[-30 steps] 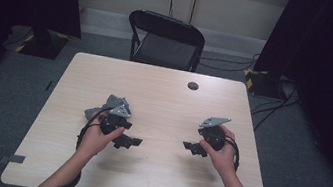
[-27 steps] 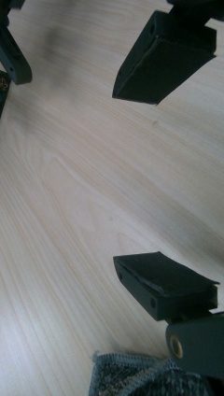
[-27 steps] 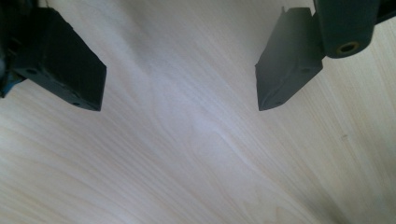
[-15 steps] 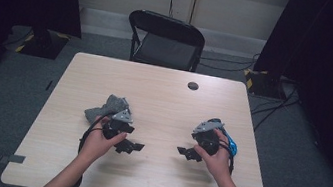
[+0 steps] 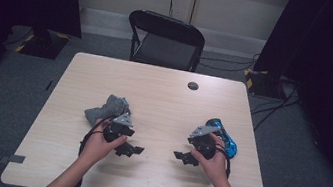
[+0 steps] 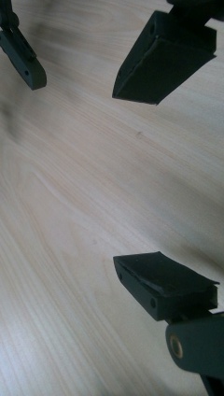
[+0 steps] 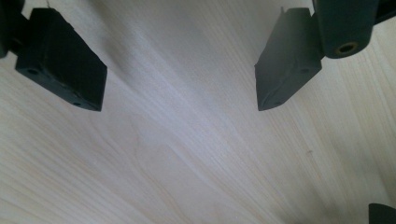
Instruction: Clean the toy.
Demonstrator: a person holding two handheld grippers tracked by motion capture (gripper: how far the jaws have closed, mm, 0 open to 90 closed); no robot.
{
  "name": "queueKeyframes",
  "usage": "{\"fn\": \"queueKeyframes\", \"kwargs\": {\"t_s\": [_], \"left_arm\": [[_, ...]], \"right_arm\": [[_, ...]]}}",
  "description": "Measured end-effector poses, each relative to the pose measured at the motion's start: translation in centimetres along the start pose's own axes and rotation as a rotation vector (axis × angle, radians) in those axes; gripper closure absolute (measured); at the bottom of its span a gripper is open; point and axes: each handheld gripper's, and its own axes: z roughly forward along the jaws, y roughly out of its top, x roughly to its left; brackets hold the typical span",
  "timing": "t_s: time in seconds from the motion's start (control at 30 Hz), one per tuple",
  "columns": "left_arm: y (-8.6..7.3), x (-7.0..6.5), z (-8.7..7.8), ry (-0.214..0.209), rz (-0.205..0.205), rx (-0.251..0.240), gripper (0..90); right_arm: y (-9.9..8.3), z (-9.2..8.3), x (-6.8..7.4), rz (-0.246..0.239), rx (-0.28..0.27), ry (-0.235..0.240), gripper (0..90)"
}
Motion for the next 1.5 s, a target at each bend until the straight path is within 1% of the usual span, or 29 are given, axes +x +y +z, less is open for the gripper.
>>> {"fn": "queueKeyframes", "kwargs": {"t_s": [0.13,0.2,0.27,0.4,0.73,0.87,1.07,1.1,1.17,1.27,1.5], "left_arm": [[-0.1,-0.2,0.1,-0.004,0.013,0.007,16.3],[-0.2,-0.4,0.2,-0.007,0.014,0.010,16.4],[-0.2,-0.5,0.2,-0.008,0.022,0.014,16.4],[-0.3,-0.6,0.2,-0.009,0.022,0.007,16.4],[-0.3,-1.2,0.4,-0.021,0.038,0.012,16.4],[-0.6,-1.4,0.7,-0.021,0.041,0.023,16.4],[-1.2,-1.7,1.1,-0.023,0.059,0.048,16.3],[-1.2,-1.8,1.1,-0.022,0.067,0.050,16.4],[-1.3,-1.9,1.1,-0.025,0.065,0.046,16.4],[-1.5,-2.1,1.2,-0.025,0.079,0.050,16.4],[-1.7,-2.6,1.4,-0.037,0.087,0.050,16.3]], "right_arm": [[-0.1,0.2,0.4,-0.009,0.005,0.005,16.4],[-0.1,0.3,0.6,-0.014,0.009,0.015,16.4],[-0.1,0.4,0.8,-0.021,0.010,0.013,16.4],[-0.3,0.5,1.1,-0.025,0.012,0.018,16.4],[-0.5,0.7,1.7,-0.036,0.020,0.029,16.4],[-0.6,0.8,2.0,-0.046,0.027,0.032,16.4],[-0.8,0.9,2.4,-0.058,0.035,0.034,16.3],[-0.9,0.9,2.5,-0.060,0.034,0.033,16.3],[-1.0,0.9,2.6,-0.061,0.036,0.037,16.3],[-1.1,0.9,2.8,-0.061,0.036,0.042,16.3],[-1.4,1.0,3.3,-0.074,0.042,0.042,16.2]]}}
